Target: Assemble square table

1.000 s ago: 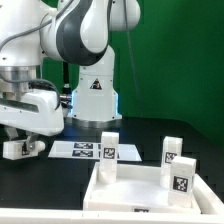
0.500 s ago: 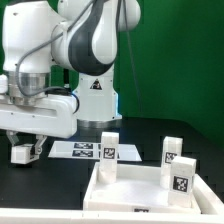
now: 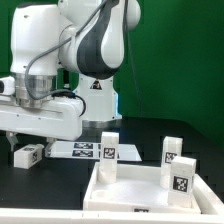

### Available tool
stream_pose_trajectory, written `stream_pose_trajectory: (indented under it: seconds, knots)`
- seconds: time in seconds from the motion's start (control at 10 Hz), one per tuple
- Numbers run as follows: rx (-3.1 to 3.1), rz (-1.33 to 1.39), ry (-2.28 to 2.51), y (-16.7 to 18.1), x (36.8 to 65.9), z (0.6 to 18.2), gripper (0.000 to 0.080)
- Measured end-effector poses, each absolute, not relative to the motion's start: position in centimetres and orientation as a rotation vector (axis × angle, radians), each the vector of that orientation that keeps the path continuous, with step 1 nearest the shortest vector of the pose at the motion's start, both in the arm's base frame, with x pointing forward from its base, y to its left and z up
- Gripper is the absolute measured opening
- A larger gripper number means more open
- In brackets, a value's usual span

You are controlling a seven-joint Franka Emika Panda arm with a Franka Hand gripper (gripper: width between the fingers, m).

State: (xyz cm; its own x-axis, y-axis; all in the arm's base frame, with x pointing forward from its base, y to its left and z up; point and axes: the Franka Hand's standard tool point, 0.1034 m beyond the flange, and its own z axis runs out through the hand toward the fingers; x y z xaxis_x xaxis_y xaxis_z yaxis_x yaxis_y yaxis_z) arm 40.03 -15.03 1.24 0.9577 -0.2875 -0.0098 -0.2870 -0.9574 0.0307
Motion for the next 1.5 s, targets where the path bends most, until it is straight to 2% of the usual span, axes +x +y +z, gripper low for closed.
stream_pose_trajectory:
  seconds: [0.1, 0.2, 1.2, 1.3, 1.4, 1.5]
  knots:
    - [3.080, -0.021, -0.446, -15.0, 40.1, 1.3, 0.0625]
    - [3.119, -0.110, -0.462, -14.0, 40.3, 1.5, 0.0642]
    - [3.119, -0.110, -0.462, -14.0, 40.3, 1.5, 0.0649]
    - [3.171, -0.286, -0.474, -12.2, 38.7, 1.0, 0.0649]
    - [3.187, -0.397, -0.492, -12.3, 39.0, 1.4, 0.0649]
    - [3.178, -0.335, -0.484, -13.3, 41.1, 1.6, 0.0649]
